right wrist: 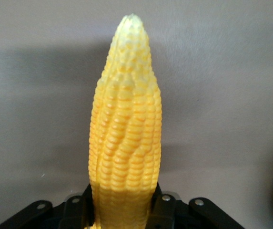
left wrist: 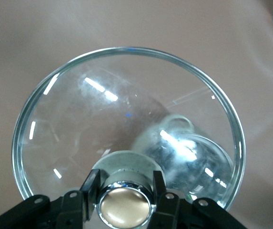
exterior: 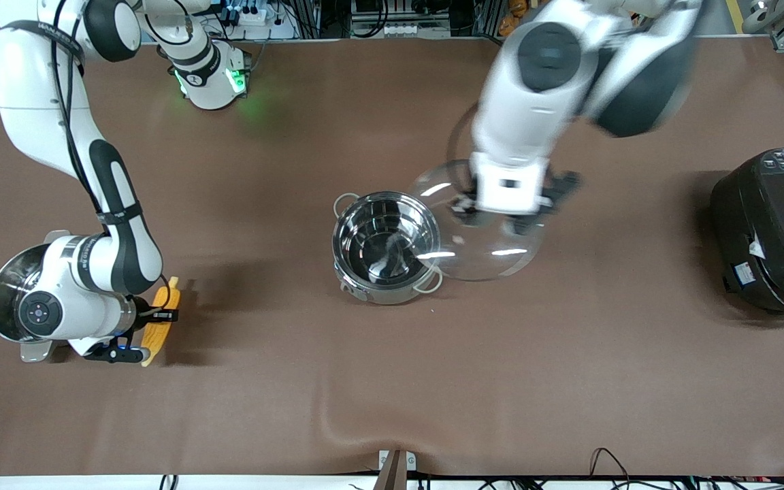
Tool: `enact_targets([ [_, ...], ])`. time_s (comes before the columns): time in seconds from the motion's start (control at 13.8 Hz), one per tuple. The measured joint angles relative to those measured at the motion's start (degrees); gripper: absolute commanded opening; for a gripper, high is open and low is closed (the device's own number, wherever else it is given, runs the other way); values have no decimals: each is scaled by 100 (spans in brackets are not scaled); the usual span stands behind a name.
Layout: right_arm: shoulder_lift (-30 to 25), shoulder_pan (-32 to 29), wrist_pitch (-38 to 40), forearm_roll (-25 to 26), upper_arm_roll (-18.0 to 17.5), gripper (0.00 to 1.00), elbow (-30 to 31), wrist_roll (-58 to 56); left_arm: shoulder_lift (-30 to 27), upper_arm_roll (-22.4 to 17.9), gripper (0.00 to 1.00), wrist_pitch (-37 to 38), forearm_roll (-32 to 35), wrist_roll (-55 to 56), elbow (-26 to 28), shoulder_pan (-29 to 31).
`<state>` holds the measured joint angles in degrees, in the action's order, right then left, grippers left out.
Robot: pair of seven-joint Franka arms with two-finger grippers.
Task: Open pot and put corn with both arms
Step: 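Lift the glass lid with the left gripper while the right gripper grasps the corn, then carry the corn into the pot while the left gripper lowers the lid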
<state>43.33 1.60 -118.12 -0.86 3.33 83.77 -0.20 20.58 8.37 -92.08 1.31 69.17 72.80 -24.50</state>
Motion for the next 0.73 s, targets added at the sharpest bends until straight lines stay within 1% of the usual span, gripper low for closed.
enact_targets([
  [0.15,-277,207,82,169,-11,0,-34,-378,-131,-12,0,255,0,-1005,129,592],
  [0.36,-584,488,336,185,-46,0,-145,-823,-256,-9,0,180,0,-2347,654,1426],
  [0.44,-670,584,407,185,-78,0,-174,-874,-273,-6,0,-27,0,-2725,898,1696],
  [0.58,-840,887,483,183,-198,0,-209,-941,-331,7,0,-728,0,-3350,1565,2163],
  [0.73,-1009,1375,550,181,-376,0,-221,-938,-437,21,0,-1627,-41,-3991,2470,2586],
])
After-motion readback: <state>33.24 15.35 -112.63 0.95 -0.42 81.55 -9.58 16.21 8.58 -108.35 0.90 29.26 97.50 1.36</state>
